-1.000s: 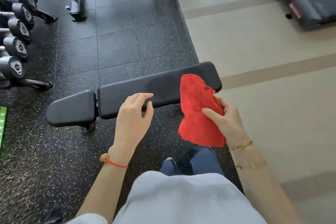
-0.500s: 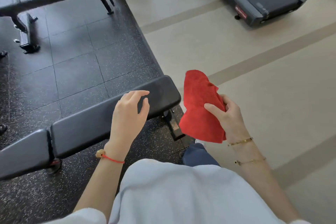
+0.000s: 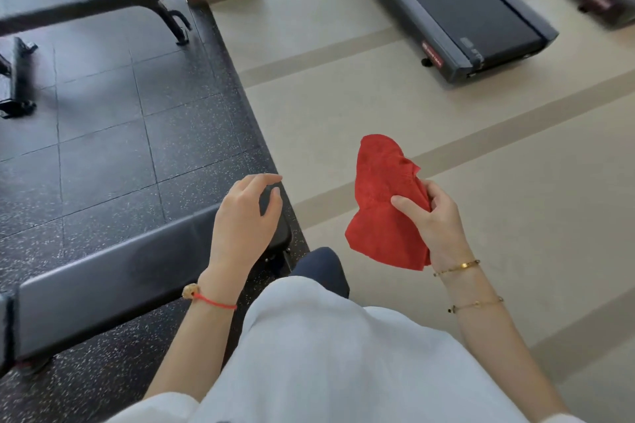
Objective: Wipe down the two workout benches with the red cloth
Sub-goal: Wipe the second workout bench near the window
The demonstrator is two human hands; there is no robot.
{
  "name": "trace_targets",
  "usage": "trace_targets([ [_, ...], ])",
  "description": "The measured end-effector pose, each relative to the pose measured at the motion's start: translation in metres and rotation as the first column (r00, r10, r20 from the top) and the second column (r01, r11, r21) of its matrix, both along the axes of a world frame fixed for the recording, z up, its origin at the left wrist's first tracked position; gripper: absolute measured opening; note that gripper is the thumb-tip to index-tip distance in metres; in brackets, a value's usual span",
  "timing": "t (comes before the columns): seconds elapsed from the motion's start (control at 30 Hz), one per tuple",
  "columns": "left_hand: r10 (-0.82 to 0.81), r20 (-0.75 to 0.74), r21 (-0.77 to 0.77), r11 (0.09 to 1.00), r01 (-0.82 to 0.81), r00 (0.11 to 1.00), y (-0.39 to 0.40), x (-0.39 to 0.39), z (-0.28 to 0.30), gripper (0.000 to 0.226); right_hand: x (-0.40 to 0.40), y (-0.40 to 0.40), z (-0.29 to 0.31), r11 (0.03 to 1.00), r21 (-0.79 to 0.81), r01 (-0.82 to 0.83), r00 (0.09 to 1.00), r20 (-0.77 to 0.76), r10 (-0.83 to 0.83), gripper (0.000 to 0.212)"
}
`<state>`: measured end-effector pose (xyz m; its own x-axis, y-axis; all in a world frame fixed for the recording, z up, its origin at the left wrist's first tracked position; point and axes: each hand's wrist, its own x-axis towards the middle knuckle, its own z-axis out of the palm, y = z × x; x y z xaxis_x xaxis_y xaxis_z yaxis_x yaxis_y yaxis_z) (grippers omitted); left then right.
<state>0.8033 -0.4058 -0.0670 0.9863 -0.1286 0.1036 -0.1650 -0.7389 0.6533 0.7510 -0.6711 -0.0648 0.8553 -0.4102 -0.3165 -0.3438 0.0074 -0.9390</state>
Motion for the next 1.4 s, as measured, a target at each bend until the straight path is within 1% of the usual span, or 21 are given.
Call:
trace_targets([
  [0.13, 0.028, -0.008, -0.009, 1.0, -0.028, 1.0, -0.025, 0.05, -0.007, 0.024, 0.049, -0.019, -0.006, 1.0, 0.013, -0.019, 1.0, -0.003, 0.019, 0.023],
  [0.27, 0.032, -0.015, -0.025, 0.999, -0.032, 0.999, -0.052, 0.118, -0.018, 0.025, 0.113, -0.038, -0.017, 0.999, 0.034, -0.034, 0.999, 0.008, 0.034, 0.023],
  [0.4, 0.055, 0.009, -0.018, 0.998, -0.055, 0.998, -0.067, 0.203, -0.024, 0.024, 0.21, -0.051, -0.026, 0.997, 0.033, -0.065, 0.998, 0.008, 0.065, 0.022],
  [0.57, 0.162, 0.039, -0.026, 0.987, -0.161, 0.986, -0.068, 0.313, -0.016, 0.024, 0.35, -0.055, -0.016, 0.983, 0.016, -0.181, 0.983, 0.035, 0.18, 0.021],
  [0.7, 0.226, 0.035, 0.004, 0.974, -0.226, 0.974, -0.057, 0.392, -0.012, 0.024, 0.449, -0.045, -0.012, 0.967, 0.012, -0.254, 0.966, 0.058, 0.253, 0.021],
  [0.87, 0.3, 0.025, 0.024, 0.954, -0.3, 0.954, -0.037, 0.463, -0.012, 0.024, 0.544, -0.025, -0.019, 0.939, 0.065, -0.337, 0.942, 0.018, 0.336, 0.02],
  [1.03, 0.412, 0.032, 0.065, 0.908, -0.413, 0.911, -0.012, 0.539, -0.021, 0.023, 0.644, 0.005, -0.035, 0.902, 0.102, -0.419, 0.907, 0.006, 0.421, 0.02],
  [1.23, 0.53, 0.057, 0.066, 0.844, -0.533, 0.846, 0.028, 0.653, -0.017, 0.024, 0.789, 0.045, -0.036, 0.84, 0.093, -0.535, 0.844, 0.013, 0.536, 0.02],
  [1.4, 0.623, 0.108, 0.039, 0.776, -0.63, 0.774, 0.065, 0.748, 0.0, 0.024, 0.919, 0.094, -0.022, 0.754, 0.057, -0.655, 0.756, 0.028, 0.654, 0.021],
])
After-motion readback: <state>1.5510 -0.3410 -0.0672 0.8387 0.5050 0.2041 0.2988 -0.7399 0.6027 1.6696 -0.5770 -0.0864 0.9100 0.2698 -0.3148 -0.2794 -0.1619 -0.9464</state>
